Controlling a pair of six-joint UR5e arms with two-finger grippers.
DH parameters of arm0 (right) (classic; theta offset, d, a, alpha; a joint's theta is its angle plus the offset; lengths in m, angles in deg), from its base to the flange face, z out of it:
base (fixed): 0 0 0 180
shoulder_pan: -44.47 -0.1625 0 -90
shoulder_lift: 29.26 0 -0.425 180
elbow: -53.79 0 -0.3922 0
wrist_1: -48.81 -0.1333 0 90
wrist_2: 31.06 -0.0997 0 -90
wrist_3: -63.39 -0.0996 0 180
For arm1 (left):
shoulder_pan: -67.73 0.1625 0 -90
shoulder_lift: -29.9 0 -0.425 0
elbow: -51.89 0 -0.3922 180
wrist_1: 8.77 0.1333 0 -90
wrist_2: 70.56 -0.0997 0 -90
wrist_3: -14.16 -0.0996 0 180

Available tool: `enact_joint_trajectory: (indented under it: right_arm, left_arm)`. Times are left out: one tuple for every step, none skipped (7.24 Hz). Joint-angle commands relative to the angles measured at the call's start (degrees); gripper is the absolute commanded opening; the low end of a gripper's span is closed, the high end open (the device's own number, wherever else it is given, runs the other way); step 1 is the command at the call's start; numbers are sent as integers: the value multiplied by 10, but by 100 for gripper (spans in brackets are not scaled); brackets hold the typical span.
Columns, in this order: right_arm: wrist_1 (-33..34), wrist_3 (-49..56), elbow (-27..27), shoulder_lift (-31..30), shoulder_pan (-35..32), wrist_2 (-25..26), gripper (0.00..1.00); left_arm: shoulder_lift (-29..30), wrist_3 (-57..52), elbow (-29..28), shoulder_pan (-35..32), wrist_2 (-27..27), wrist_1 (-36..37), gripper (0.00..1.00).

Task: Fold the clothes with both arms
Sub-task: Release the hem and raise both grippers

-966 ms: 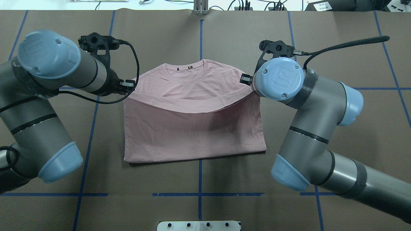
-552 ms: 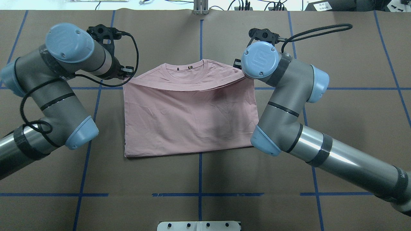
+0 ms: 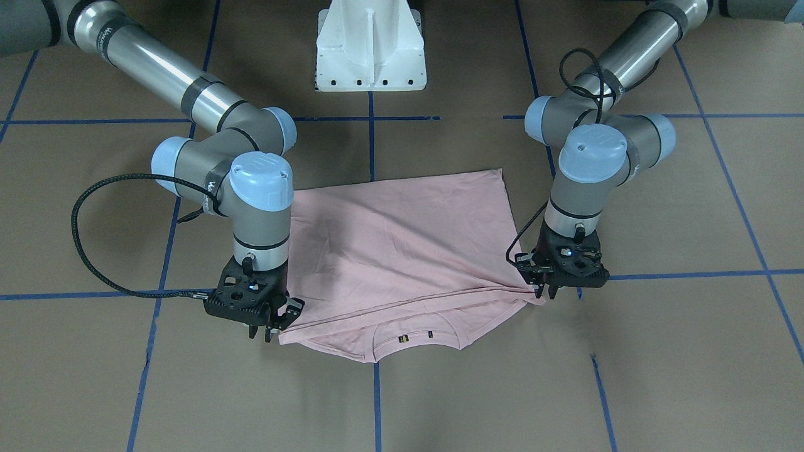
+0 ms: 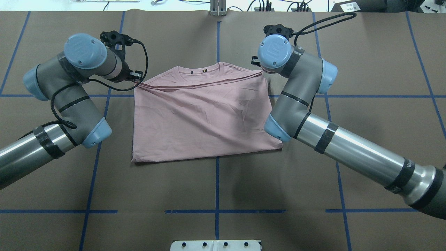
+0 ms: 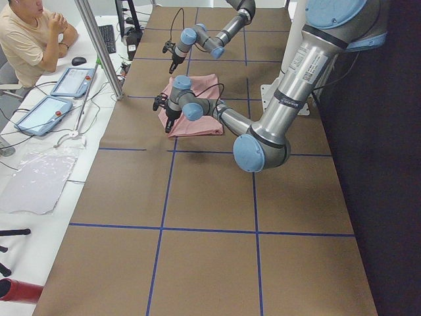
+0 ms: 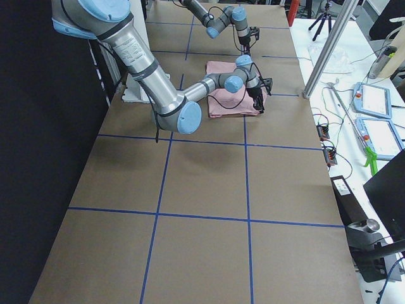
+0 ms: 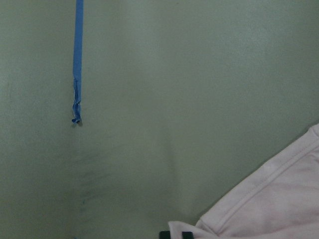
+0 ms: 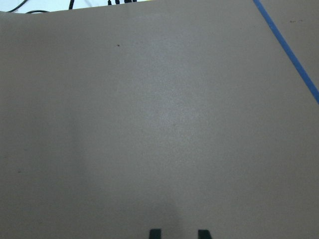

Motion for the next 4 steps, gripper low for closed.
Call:
enact_joint_trajectory:
  right_arm:
    - [-6,73,-5,2,-30,-73,100]
    - [-7,92,-21,-6,-39,-102,100]
    - [-7,104,-53,-31,-40,-111,100]
    - [-7,104,-83,-49,-40,-111,100]
  left_arm:
    - [-5,-27,26,-4,3,-14,100]
    - [-18,-32,59,-6,17,-10,100]
    - [-58,-27,114,-6,46,-13,100]
    - [-100,-2,170,3,50,-14,100]
